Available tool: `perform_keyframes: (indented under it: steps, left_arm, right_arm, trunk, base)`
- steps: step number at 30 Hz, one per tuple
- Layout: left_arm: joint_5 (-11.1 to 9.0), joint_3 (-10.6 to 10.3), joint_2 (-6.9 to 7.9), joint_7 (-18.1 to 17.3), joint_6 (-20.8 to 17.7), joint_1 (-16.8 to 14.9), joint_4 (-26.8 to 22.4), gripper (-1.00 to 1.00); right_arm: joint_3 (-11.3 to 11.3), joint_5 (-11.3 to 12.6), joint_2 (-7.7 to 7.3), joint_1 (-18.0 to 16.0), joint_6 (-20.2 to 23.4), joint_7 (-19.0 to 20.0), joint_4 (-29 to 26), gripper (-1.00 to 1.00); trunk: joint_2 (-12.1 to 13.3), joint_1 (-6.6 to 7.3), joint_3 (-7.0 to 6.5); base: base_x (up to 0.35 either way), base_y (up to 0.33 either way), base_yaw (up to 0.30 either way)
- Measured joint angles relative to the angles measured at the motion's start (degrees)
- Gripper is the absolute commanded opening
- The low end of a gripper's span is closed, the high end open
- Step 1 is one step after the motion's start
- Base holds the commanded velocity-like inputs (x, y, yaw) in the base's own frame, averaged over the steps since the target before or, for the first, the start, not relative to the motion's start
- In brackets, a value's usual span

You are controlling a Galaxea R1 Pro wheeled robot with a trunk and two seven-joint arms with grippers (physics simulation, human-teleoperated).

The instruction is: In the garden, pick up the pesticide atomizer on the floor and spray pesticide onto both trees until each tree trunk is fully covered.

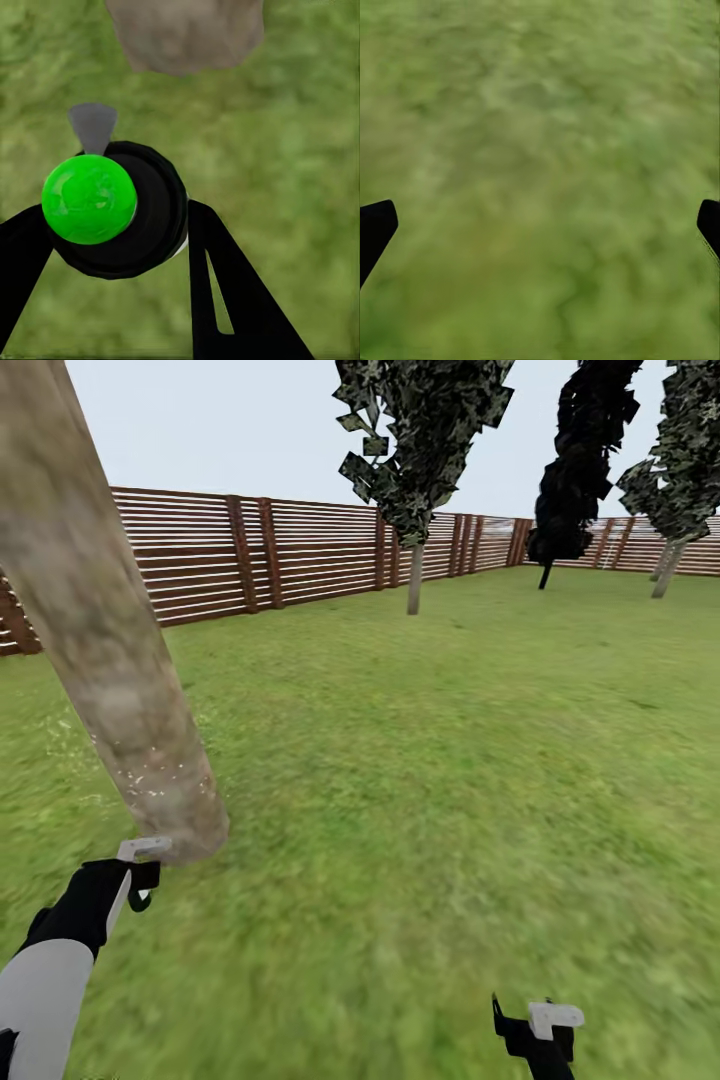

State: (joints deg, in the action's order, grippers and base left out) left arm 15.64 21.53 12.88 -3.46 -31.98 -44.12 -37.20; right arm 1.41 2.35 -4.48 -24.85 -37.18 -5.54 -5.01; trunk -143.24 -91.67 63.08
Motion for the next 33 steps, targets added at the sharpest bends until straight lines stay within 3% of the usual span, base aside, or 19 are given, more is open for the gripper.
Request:
perform_keyframes:
  steps: [10,21,33]
  left_arm:
    - [-0.1,-0.1,0.03,2.2,-0.3,0.0,0.6,-1.00]
    - [-0.3,0.0,0.21,2.3,0.4,0.1,6.4,-1.00]
    - [-0.6,0.1,-0.39,2.4,0.3,0.1,6.3,-1.00]
  right_arm:
    - [0.0,0.0,0.00,0.0,0.0,0.0,0.0,1.00]
    - [0.0,0.0,0.00,0.0,0.0,0.0,0.0,1.00]
    - [0.0,0.0,-0.09,0.0,0.0,0.0,0.0,1.00]
  trunk:
    - [0.0,0.00,0.00]
    - [0.0,0.00,0.00]
    - [0.0,0.00,0.00]
  base:
    - [0.226,-0.207,0.026]
    - [0.197,-0.209,0.253]
    - [0.228,-0.185,0.010]
